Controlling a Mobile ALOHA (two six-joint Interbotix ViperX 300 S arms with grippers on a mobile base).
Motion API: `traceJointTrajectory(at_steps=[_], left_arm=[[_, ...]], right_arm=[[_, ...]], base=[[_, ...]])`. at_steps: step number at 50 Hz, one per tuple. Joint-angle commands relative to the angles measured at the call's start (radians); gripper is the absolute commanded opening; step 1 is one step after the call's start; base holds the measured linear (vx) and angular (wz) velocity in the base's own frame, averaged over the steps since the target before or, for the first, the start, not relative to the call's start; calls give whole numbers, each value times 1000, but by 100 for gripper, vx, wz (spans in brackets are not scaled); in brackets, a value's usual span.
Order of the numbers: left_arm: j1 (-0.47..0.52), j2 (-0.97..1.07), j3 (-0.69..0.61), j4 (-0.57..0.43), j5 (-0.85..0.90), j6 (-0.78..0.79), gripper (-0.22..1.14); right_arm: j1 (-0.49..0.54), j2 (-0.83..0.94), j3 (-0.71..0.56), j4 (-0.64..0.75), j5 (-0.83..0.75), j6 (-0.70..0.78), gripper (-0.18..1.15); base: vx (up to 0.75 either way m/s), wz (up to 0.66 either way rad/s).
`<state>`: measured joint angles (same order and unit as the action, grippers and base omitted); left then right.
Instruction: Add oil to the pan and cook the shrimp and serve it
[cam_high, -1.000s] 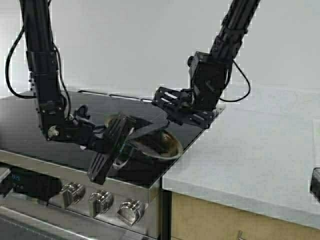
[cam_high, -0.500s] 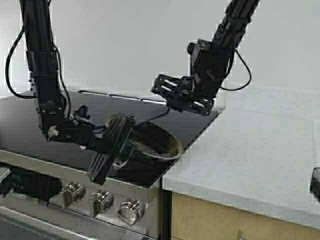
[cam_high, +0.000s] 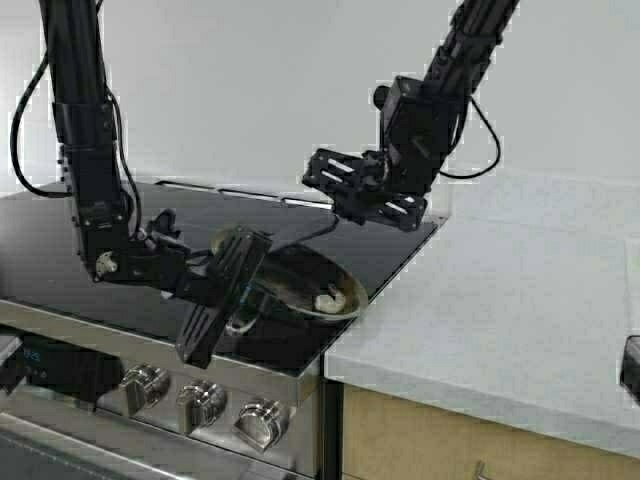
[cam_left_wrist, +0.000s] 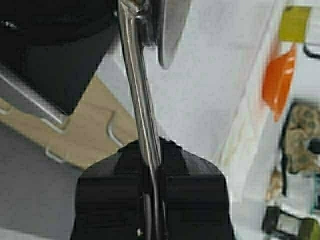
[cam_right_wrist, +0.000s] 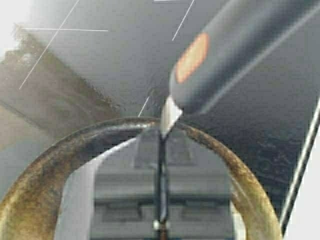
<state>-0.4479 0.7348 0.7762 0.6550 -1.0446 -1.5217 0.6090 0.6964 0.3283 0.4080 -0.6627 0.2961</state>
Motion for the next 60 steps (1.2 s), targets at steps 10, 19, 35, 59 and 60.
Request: traceJointTrajectory(at_steps=[10,19,35,59,60], left_arm=[[-5,-31,-9,-26,-23,15,2],[-5,-31,-8,-26,-23,15,2],[-5,-31,-5,-26,-23,17,2],[-5,-31,-2,-26,-23,17,2],[-5,-31,-2,-25,-23,17,2]], right_arm=[[-54,-81,71,-15,23,-55,9],[-135,-98,146,-46,34,-61,10],[-190,-124,184,-110,29,-63,10],[-189,-91,158,-74,64,-302,10],[-189,-91,155,-61,67,-316,10]], base=[[0,0],[0,0],[0,0],[0,0],[0,0]])
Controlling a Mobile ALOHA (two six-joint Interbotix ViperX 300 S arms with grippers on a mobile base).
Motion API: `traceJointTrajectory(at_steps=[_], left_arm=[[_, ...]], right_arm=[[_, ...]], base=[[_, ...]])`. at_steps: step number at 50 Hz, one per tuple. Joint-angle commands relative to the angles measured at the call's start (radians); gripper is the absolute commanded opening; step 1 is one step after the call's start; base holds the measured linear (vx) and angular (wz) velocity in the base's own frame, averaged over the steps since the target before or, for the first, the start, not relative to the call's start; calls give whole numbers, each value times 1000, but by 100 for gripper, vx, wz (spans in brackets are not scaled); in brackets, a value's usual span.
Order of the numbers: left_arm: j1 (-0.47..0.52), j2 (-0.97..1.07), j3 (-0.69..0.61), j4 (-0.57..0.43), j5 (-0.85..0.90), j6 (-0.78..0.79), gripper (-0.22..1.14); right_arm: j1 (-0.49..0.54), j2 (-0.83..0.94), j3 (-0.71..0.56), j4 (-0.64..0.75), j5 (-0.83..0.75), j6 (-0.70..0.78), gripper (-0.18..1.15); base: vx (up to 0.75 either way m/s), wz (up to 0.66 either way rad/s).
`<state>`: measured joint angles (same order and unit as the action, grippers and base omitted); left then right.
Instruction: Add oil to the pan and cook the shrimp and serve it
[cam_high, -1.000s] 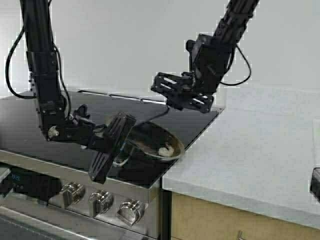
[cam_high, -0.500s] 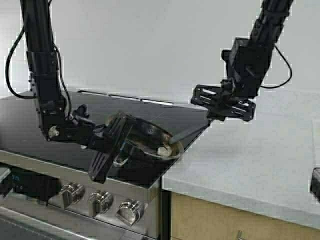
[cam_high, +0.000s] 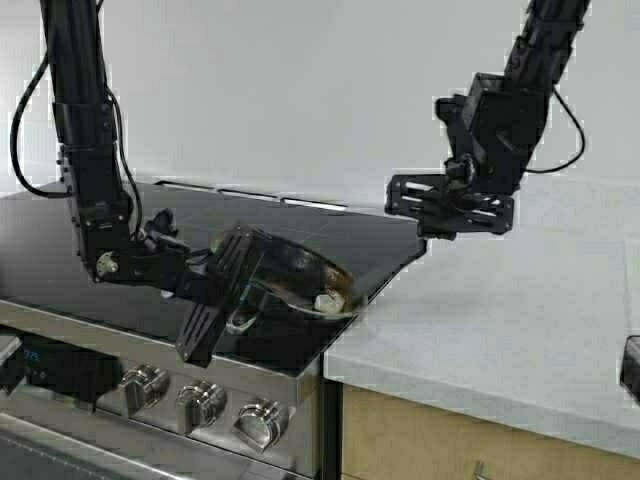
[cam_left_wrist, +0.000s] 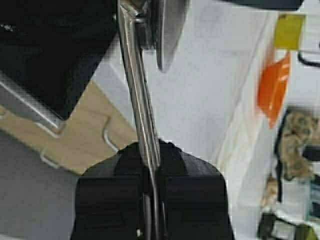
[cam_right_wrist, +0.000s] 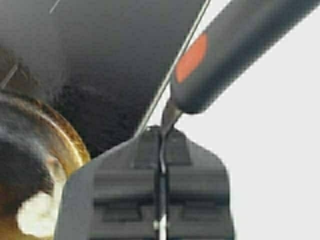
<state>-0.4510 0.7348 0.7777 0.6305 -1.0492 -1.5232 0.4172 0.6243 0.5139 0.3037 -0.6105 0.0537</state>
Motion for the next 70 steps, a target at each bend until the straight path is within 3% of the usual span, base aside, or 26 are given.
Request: traceJointTrajectory(at_steps=[1,25,38,45,70], left_arm=[[-2,-31,-3,0,-18,18,2],[-2,-37,-6,0,-18,17,2],[-2,-38,-3,5,-18,17,2],[-2,-37,-3,8,-18,15,2],[-2,-32,-3,14,-18,14,2]], right_arm=[[3,-17,-34,52,20,-86,10],[83,84,-87,80,61,-103,10],[127,140,-110,133,49,-18,10],[137,147,-107,137,0,44,10],[161,86,-144,190,-25,35,10]], base=[[0,0],[0,0],[0,0],[0,0],[0,0]])
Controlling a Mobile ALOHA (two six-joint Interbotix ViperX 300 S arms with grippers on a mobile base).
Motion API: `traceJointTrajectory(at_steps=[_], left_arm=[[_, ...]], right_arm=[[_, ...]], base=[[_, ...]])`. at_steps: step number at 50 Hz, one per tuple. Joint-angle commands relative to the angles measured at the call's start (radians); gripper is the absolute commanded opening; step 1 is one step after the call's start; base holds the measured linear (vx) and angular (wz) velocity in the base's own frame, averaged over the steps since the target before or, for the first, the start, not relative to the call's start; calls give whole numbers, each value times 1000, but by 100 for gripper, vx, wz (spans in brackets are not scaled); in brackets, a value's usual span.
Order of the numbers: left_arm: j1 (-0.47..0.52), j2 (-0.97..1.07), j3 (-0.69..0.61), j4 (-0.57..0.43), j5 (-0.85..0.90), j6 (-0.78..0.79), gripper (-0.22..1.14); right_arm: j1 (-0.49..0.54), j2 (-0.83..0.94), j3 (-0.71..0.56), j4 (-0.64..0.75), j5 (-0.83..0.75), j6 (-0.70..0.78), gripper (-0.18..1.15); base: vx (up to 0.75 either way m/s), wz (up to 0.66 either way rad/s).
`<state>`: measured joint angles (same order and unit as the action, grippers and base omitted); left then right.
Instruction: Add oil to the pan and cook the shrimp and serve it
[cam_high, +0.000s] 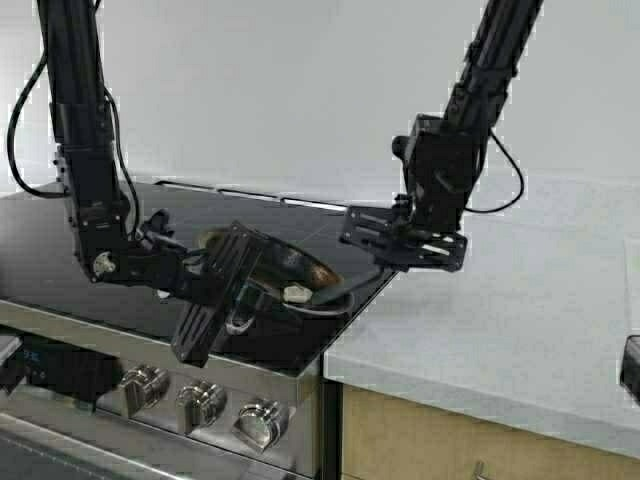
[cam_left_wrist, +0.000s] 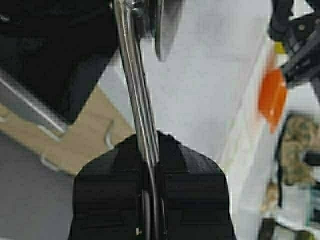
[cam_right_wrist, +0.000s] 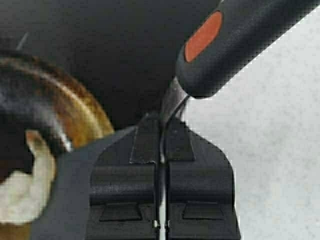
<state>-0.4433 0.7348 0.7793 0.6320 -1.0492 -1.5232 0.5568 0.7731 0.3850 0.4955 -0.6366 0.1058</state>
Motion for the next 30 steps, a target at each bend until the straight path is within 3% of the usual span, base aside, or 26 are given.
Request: traceJointTrajectory(at_steps=[1,30], left_arm=[[-9,-32,-5,12,-18,14,2],[-9,-32,-2,12,-18,14,2]], right_arm=[[21,-67,-17,-3,3,-20,10],[32,-118,-112,-3,89,-44,9]], base=[[0,0],[0,0]])
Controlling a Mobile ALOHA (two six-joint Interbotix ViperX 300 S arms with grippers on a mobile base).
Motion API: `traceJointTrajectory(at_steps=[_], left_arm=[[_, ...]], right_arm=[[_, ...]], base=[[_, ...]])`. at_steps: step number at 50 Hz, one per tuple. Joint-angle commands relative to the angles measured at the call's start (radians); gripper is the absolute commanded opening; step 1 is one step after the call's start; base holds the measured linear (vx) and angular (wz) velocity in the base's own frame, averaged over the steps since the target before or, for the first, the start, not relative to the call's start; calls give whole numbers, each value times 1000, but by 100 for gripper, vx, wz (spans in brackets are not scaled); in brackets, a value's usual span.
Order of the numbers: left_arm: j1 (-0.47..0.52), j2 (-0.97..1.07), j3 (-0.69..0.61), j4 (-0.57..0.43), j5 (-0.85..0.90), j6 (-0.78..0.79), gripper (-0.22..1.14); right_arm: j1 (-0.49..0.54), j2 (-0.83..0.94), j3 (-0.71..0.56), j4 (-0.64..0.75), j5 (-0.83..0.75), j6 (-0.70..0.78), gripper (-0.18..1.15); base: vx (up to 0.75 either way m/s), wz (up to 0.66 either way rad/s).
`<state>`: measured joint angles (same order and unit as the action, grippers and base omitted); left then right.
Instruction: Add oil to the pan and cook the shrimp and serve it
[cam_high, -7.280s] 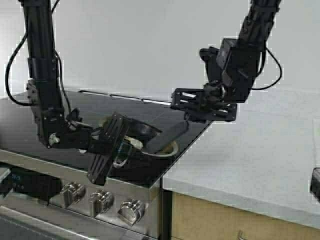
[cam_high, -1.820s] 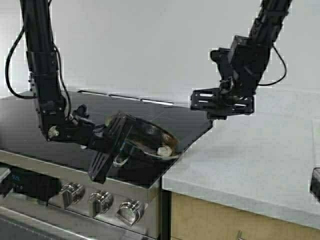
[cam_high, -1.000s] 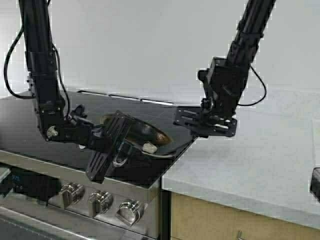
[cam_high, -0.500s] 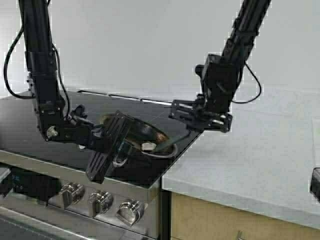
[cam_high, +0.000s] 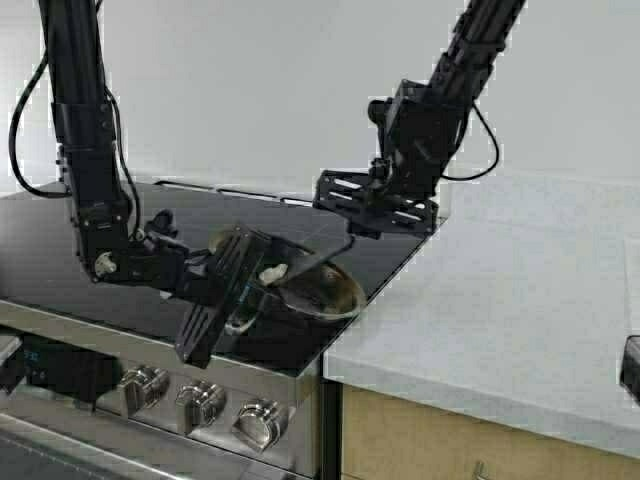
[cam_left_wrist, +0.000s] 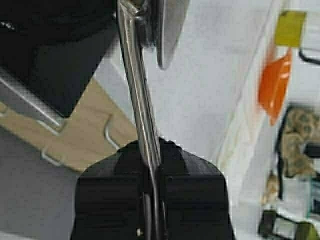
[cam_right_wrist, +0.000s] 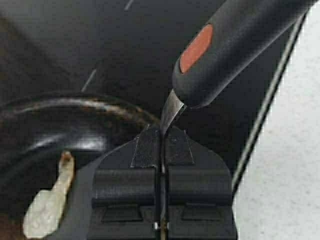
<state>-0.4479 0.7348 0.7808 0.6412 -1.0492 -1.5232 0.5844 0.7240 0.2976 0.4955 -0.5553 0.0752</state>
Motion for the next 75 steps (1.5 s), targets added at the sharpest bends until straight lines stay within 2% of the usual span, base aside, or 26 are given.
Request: traceJointTrajectory(at_steps=[1,31,44,62,75], left_arm=[[-5,-32,-5,5,-18,14,2],[-5,-31,-3,3,-26,14,2],[-5,6,-21,-8,-95,8,2],[-5,173,-81,-23,-417,-28,2],[15,236,-86,-44,-506,-25,2]], right_arm=[[3,-72,-25,-3,9,-20,9],[28,-52,-104,-5,74,-34,10],[32,-67,-98,-5,78,-37,10],[32,-193,18,-6,67,-98,10],[32,-287,123,-6,43,-103,9]], base=[[0,0],[0,0],[0,0],[0,0],[0,0]])
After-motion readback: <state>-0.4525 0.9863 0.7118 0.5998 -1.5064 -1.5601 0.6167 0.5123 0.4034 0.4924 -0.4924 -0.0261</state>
